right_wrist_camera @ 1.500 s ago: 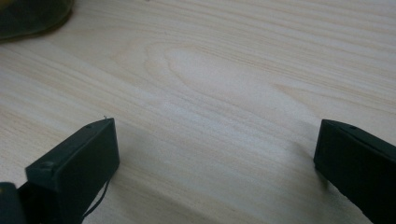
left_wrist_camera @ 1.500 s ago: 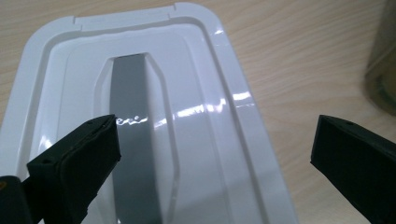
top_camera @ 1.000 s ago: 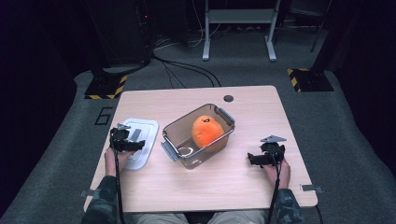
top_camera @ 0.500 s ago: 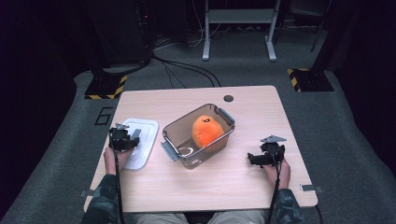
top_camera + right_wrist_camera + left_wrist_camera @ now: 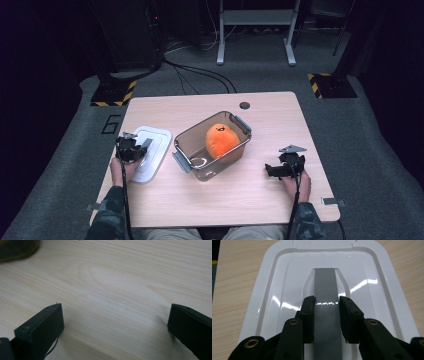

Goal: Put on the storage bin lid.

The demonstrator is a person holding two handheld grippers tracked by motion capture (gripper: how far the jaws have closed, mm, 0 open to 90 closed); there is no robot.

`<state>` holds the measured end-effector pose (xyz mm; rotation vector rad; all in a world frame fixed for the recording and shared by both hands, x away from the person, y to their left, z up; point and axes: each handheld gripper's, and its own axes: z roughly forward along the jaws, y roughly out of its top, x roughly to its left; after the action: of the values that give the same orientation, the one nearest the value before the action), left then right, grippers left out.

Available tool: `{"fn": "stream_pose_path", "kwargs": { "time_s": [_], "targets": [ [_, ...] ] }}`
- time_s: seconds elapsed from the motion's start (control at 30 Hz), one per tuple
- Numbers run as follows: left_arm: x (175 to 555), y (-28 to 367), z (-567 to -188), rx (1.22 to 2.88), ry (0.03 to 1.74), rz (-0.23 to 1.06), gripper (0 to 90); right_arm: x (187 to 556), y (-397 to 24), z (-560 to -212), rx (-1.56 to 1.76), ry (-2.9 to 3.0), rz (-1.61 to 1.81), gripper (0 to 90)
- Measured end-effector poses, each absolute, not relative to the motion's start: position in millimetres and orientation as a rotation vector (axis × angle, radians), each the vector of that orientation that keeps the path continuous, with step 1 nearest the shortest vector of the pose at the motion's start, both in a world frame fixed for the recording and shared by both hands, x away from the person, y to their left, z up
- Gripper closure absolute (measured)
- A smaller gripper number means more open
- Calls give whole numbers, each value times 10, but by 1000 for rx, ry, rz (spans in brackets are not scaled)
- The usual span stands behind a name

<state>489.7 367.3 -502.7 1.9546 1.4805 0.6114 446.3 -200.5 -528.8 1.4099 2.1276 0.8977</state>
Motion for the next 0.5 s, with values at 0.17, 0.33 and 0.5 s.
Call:
{"fn": "stream_pose_path", "kwargs": {
  "time_s": [0.17,0.33,0.5],
  "targets": [
    [4856,3670,-4917,1950,1464,608,664,4463,-2005,-5288,1410,2128,898,0],
    [4820,3673,-4748,1951,1432,614,665,4462,-2004,-5288,1411,2127,898,0],
    [4795,3681,-4573,1945,1408,602,664,4462,-2004,-5288,1411,2127,898,0]
  ]
}}
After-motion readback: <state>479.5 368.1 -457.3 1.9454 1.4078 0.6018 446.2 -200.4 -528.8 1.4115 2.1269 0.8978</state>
